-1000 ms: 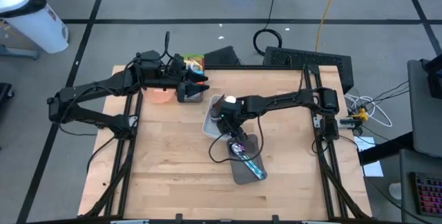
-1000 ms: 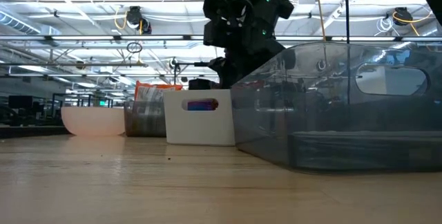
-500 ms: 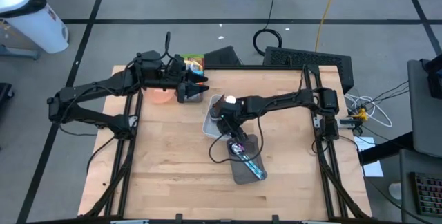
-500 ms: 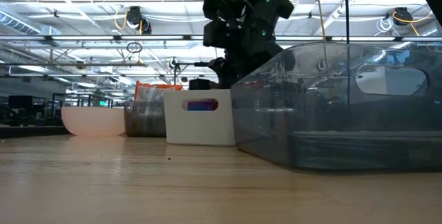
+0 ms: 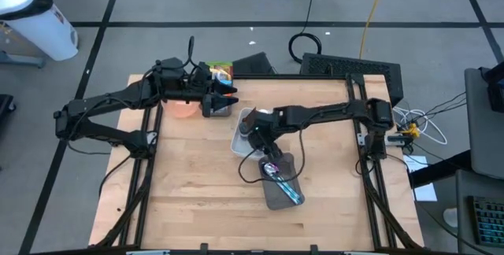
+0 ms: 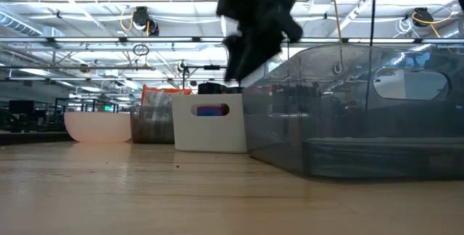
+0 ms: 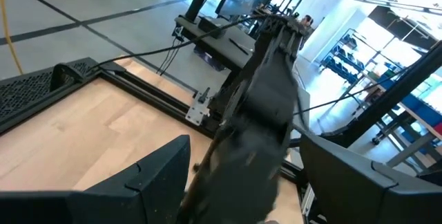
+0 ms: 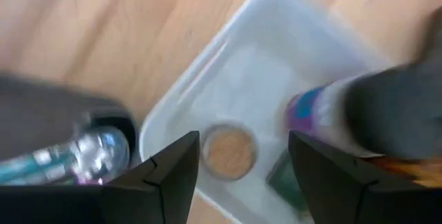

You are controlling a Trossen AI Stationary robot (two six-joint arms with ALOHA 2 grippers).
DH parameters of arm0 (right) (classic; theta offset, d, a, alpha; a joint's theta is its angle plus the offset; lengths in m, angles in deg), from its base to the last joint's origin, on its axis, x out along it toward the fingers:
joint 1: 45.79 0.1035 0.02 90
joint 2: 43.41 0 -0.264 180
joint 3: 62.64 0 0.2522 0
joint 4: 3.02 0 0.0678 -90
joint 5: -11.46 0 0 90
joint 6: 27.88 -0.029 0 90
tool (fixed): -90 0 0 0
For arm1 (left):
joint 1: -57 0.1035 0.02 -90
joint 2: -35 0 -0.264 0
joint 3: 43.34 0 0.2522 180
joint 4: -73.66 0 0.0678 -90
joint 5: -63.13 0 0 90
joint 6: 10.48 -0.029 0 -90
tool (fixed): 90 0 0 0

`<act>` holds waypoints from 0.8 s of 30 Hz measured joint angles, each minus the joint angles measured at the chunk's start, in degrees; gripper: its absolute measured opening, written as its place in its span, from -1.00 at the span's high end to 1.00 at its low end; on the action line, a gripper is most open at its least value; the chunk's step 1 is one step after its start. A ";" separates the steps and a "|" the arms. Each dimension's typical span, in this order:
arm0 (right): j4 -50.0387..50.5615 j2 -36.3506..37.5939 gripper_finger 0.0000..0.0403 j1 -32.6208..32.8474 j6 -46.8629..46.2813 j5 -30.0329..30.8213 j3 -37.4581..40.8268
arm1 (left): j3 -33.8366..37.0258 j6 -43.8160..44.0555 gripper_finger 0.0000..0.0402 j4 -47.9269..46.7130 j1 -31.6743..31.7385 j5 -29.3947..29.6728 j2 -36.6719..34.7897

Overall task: Pick & Place Food Item
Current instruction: Return to Home Position

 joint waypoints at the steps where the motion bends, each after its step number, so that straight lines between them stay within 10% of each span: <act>1: -0.74 1.15 -0.06 0.00 -0.91 -0.07 -0.06 | 0.00 0.03 -0.38 0.05 0.01 0.00 0.00; 12: -9.46 17.17 0.02 -1.57 -14.26 -0.24 -0.15 | -0.04 -0.03 -0.38 2.08 0.04 -0.37 -2.87; 24: -19.61 32.16 0.81 -9.31 -29.52 -0.09 6.45 | 2.46 -9.54 -0.08 -5.12 -1.59 13.08 -19.75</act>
